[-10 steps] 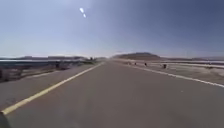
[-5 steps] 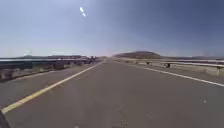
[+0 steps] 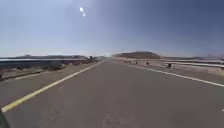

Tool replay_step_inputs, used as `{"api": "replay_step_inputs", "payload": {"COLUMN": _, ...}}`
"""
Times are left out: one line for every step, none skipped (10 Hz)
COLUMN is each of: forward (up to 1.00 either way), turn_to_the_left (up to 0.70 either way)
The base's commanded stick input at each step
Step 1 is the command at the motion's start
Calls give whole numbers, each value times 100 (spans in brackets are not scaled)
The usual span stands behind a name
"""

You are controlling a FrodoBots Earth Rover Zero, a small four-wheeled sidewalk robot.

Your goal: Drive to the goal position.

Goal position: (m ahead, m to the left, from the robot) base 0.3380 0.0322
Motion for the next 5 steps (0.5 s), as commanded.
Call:
{"api": "replay_step_inputs", "payload": {"forward": 100, "turn_to_the_left": 0}}
{"api": "replay_step_inputs", "payload": {"forward": 100, "turn_to_the_left": 0}}
{"api": "replay_step_inputs", "payload": {"forward": 100, "turn_to_the_left": 0}}
{"api": "replay_step_inputs", "payload": {"forward": 100, "turn_to_the_left": 0}}
{"api": "replay_step_inputs", "payload": {"forward": 100, "turn_to_the_left": 0}}
